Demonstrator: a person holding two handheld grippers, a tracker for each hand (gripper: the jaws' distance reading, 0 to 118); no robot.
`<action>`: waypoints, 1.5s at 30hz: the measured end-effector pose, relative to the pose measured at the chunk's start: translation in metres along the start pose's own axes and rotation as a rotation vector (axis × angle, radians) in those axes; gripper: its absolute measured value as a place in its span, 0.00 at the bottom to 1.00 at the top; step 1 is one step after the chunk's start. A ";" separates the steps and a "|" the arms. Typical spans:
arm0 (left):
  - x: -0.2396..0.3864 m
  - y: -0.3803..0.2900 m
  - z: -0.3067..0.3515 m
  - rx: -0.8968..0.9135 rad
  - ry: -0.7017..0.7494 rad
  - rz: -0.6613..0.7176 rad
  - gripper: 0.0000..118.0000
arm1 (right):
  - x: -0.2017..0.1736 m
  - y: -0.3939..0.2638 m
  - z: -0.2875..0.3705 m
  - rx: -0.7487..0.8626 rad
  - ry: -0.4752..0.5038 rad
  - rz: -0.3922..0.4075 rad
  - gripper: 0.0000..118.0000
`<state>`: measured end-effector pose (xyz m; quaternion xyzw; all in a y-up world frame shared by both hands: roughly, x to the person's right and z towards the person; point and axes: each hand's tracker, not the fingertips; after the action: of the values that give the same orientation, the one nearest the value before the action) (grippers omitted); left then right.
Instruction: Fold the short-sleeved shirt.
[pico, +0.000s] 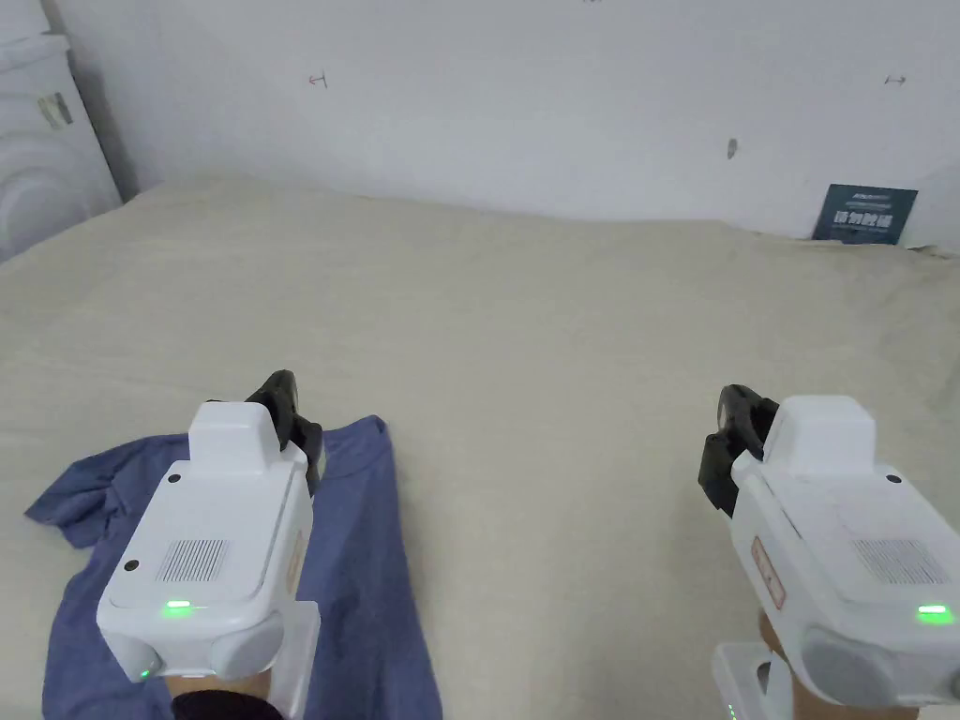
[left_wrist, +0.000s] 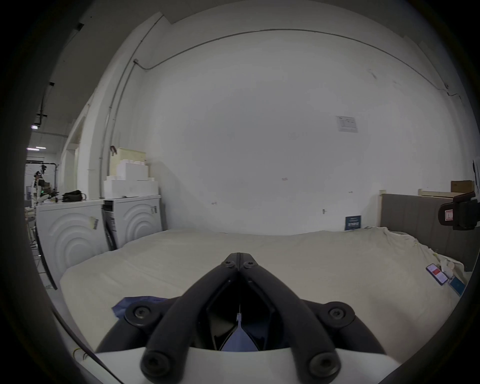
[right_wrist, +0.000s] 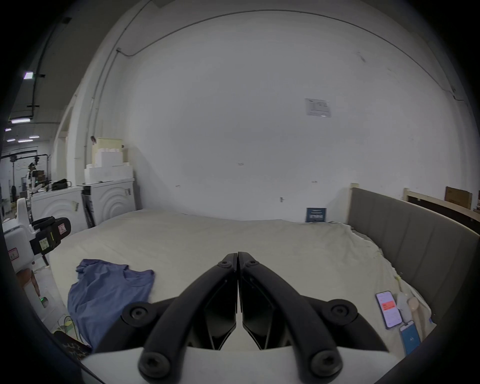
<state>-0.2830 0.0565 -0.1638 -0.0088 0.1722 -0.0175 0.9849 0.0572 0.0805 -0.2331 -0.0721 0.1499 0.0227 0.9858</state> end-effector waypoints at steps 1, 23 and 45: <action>-0.008 0.001 0.003 0.001 0.016 0.001 0.00 | -0.007 0.001 -0.003 0.002 0.018 0.002 0.00; -0.159 -0.010 0.105 -0.038 0.424 0.010 0.00 | -0.155 0.002 -0.011 -0.005 0.386 0.029 0.00; -0.157 -0.014 0.101 -0.040 0.415 0.000 0.00 | -0.148 0.004 -0.015 -0.008 0.379 0.040 0.00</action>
<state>-0.3964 0.0497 -0.0158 -0.0244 0.3718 -0.0156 0.9279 -0.0890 0.0783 -0.2035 -0.0761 0.3344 0.0288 0.9389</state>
